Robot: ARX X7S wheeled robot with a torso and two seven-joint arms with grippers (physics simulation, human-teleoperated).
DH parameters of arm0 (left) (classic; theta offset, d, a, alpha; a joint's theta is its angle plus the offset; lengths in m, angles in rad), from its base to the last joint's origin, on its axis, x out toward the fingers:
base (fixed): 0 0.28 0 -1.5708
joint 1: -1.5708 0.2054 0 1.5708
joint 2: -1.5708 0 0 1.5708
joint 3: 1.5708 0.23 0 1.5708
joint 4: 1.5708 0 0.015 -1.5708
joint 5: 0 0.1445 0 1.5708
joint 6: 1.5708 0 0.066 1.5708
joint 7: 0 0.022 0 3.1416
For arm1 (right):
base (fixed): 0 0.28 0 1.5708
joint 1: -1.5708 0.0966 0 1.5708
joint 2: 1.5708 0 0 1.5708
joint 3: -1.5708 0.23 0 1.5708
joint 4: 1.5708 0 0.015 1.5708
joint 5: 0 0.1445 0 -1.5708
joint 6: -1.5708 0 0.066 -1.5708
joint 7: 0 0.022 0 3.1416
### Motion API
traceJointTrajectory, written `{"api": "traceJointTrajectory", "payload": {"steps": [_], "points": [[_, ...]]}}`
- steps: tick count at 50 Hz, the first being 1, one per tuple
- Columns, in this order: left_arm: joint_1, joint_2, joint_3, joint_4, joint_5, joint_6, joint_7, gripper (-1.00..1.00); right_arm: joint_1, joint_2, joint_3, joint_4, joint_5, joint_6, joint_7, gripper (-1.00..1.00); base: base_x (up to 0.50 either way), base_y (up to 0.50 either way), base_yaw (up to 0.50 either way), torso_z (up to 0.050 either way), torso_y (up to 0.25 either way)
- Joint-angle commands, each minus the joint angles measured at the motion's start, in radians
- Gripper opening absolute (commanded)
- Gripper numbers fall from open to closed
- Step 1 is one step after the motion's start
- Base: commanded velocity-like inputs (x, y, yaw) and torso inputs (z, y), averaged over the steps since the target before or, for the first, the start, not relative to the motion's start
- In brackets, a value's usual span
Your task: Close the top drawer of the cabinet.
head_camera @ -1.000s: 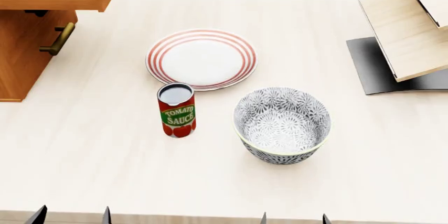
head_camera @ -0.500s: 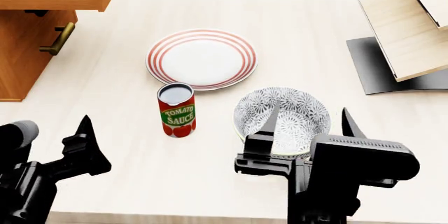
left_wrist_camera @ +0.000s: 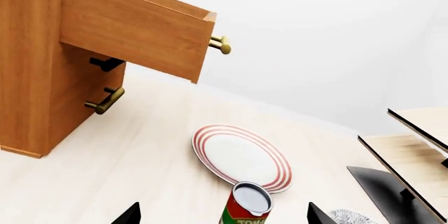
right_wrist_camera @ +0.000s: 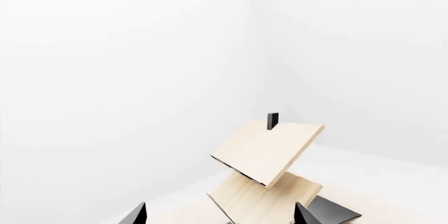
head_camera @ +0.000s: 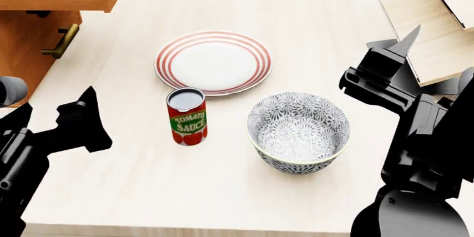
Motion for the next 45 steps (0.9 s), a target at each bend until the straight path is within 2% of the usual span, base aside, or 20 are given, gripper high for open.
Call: {"api": "traceJointTrajectory", "payload": {"steps": [1,2,3,6,7,10,11,16,22,23,24,27,29,36,38,43,45], "points": [[-0.131,-0.008,0.13,0.044,-0.03,-0.195,-0.109,1.0,0.034,0.025,0.054,-0.077,0.057,0.105,0.05,1.0,0.0,0.0,0.0,0.0,0.0],[-0.15,-0.016,0.17,0.037,-0.012,-0.212,-0.12,1.0,0.036,0.028,0.058,-0.078,0.061,0.107,0.049,1.0,0.0,0.0,0.0,0.0,0.0],[-0.179,-0.047,0.277,0.028,0.015,-0.254,-0.117,1.0,0.038,0.031,0.07,-0.074,0.07,0.105,0.045,1.0,0.0,0.0,0.0,0.0,0.0],[-0.22,-0.082,0.428,0.01,0.071,-0.276,-0.123,1.0,0.046,0.036,0.077,-0.065,0.08,0.106,0.045,1.0,0.0,0.0,0.0,0.0,0.0],[-0.248,-0.099,0.511,0.015,0.096,-0.297,-0.128,1.0,0.048,0.04,0.082,-0.066,0.086,0.111,0.043,1.0,0.0,0.0,0.0,0.0,0.0],[-0.304,-0.133,0.653,0.001,0.151,-0.299,-0.13,1.0,0.057,0.044,0.082,-0.06,0.091,0.114,0.047,1.0,0.0,0.0,0.0,0.0,0.0],[-0.362,-0.158,0.771,-0.01,0.204,-0.309,-0.141,1.0,0.063,0.044,0.083,-0.06,0.094,0.119,0.049,1.0,0.0,0.0,0.0,0.0,0.0],[-0.53,-0.197,1.036,-0.032,0.295,-0.333,-0.127,1.0,0.08,0.047,0.071,-0.042,0.098,0.12,0.053,1.0,0.0,0.0,0.0,0.0,0.0],[-0.77,-0.199,1.31,-0.152,0.421,-0.364,-0.127,1.0,0.088,0.045,0.053,-0.021,0.095,0.107,0.061,1.0,0.0,0.0,0.0,0.0,0.0],[-0.8,-0.194,1.335,-0.178,0.432,-0.356,-0.121,1.0,0.09,0.045,0.049,-0.019,0.097,0.108,0.062,1.0,0.0,0.0,0.0,0.0,0.0],[-0.869,-0.183,1.417,-0.222,0.467,-0.338,-0.111,1.0,0.091,0.044,0.042,-0.012,0.097,0.102,0.06,1.0,0.0,0.0,0.0,0.0,0.0],[-0.982,-0.154,1.547,-0.32,0.522,-0.253,-0.074,1.0,0.091,0.045,0.034,0.004,0.1,0.087,0.054,1.0,0.0,0.0,0.0,0.0,0.0],[-1.008,-0.131,1.562,-0.388,0.534,-0.215,-0.063,1.0,0.09,0.047,0.03,0.013,0.102,0.079,0.051,1.0,0.0,0.0,0.0,0.0,0.0],[-1.109,-0.012,1.732,-0.739,0.625,-0.01,-0.012,1.0,0.091,0.054,0.02,0.027,0.115,0.06,0.038,1.0,0.0,0.0,0.0,0.0,0.0],[-1.127,0.034,1.812,-0.852,0.671,0.058,0.001,1.0,0.09,0.055,0.014,0.042,0.114,0.042,0.033,1.0,0.0,0.0,0.0,0.0,0.0],[-1.124,0.099,1.861,-1.009,0.692,0.172,0.031,1.0,0.092,0.056,0.003,0.058,0.119,0.029,0.028,1.0,0.0,0.0,0.0,0.0,0.0],[-1.092,0.11,1.837,-1.04,0.721,0.195,0.041,1.0,0.093,0.056,0.0,0.062,0.124,0.024,0.025,1.0,0.0,0.0,0.0,0.0,0.0]]}}
